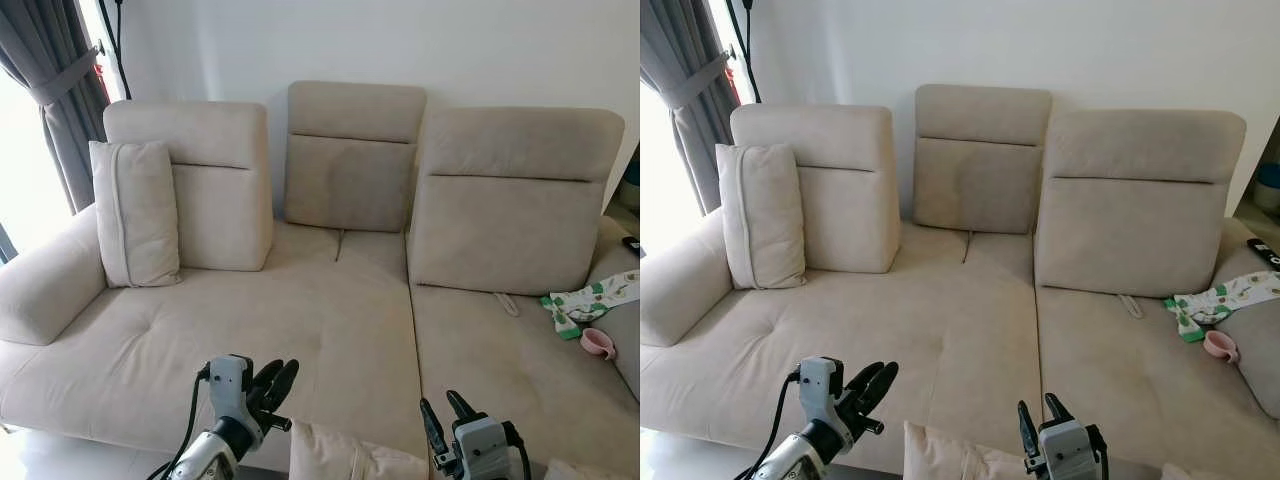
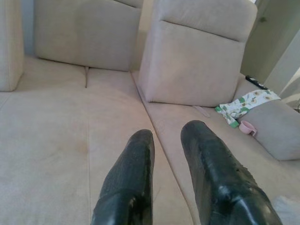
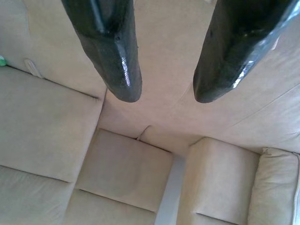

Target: Move the pillow to the sofa from floor

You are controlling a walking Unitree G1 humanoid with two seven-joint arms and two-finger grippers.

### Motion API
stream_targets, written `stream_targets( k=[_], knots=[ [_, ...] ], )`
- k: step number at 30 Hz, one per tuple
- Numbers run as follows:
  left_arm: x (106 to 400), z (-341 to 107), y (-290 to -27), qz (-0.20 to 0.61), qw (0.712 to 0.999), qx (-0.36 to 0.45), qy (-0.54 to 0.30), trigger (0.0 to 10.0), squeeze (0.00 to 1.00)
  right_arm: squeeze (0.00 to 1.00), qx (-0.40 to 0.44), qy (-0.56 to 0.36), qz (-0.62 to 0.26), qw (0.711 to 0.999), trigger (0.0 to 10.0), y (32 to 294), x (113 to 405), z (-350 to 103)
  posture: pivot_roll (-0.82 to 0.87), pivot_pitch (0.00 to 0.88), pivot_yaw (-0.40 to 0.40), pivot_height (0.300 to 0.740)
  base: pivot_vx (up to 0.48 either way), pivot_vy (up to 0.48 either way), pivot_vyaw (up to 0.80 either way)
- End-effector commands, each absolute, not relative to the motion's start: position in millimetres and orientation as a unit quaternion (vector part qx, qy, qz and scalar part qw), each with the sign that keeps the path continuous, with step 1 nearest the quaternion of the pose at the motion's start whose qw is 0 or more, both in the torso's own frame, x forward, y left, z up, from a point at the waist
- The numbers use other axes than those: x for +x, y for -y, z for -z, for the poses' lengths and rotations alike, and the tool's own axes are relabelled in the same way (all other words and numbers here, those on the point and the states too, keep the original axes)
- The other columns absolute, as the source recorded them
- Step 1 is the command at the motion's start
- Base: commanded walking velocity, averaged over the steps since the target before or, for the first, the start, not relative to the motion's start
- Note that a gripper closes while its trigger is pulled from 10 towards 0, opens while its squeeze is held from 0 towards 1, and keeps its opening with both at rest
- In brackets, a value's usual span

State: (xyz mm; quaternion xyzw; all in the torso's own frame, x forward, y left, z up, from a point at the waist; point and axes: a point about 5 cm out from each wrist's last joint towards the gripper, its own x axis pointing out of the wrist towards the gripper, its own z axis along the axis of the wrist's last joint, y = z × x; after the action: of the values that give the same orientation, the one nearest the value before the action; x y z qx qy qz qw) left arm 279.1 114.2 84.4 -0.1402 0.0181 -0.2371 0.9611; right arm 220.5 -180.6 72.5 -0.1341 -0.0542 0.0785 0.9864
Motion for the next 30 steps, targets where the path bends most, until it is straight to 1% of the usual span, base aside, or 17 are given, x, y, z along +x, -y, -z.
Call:
stream_targets(
  k=[1,5,11,21,30],
  knots=[
    [276.6,-80.9,-115.0,0.232,0.963,-0.137,-0.023,10.0,0.00,0.00,-0.135,0.055,-0.086,0.986,10.0,177.3,221.1,-73.1,0.08,0.000,0.021,0.735,0.000,0.000,0.00],
    [277.0,-81.1,-114.4,0.231,0.963,-0.137,-0.023,10.0,0.00,0.00,-0.136,0.054,-0.085,0.986,10.0,177.6,221.0,-72.7,0.08,0.000,0.022,0.735,0.000,0.000,0.00],
    [278.8,-81.8,-113.5,0.230,0.963,-0.136,-0.022,10.0,0.00,0.00,-0.136,0.051,-0.082,0.986,10.0,178.5,221.7,-71.1,0.08,0.000,0.022,0.710,0.000,0.000,0.00],
    [278.7,-81.9,-112.1,0.231,0.963,-0.135,-0.021,10.0,0.00,0.00,-0.134,0.048,-0.082,0.986,10.0,178.5,222.0,-68.8,0.07,0.000,0.027,0.705,0.000,0.000,0.00],
    [280.0,-82.7,-110.9,0.233,0.963,-0.133,-0.020,10.0,0.00,0.00,-0.131,0.046,-0.080,0.987,10.0,177.8,223.1,-66.1,0.07,0.000,0.031,0.670,0.000,0.000,0.00]
  ],
)
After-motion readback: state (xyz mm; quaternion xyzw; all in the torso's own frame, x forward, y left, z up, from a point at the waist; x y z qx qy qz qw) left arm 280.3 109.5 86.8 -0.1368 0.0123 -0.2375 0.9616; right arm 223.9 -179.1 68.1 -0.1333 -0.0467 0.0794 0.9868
